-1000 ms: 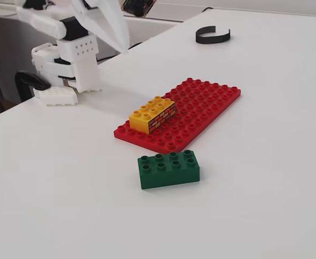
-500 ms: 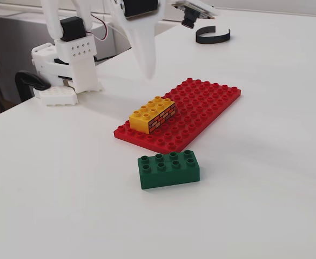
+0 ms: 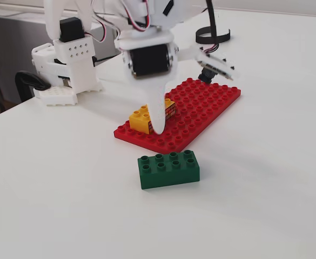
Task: Grab the loose lego brick and stack it on top of the fixed one.
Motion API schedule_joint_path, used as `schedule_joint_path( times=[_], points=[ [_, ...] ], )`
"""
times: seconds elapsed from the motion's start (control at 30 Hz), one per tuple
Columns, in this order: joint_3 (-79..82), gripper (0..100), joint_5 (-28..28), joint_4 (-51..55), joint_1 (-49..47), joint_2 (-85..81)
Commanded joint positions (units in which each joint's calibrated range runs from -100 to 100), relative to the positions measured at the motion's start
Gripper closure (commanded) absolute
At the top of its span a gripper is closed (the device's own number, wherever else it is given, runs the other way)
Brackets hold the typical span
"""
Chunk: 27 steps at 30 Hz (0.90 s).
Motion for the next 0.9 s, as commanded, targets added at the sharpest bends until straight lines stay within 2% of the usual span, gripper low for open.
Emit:
schedule_joint_path(
  times=[0.0, 0.13, 0.4, 0.77, 0.87],
  points=[
    [-2.63, 78, 0.04, -0.58, 1.41, 0.29],
    [-2.63, 74, 0.04, -1.27, 1.71, 1.9],
    [-2.72, 75, -0.01, -4.57, 1.11, 9.52],
    [-2.36, 76, -0.01, -3.96, 1.04, 11.47],
    [-2.27, 86, 0.04, -3.96, 1.04, 11.47]
  ],
)
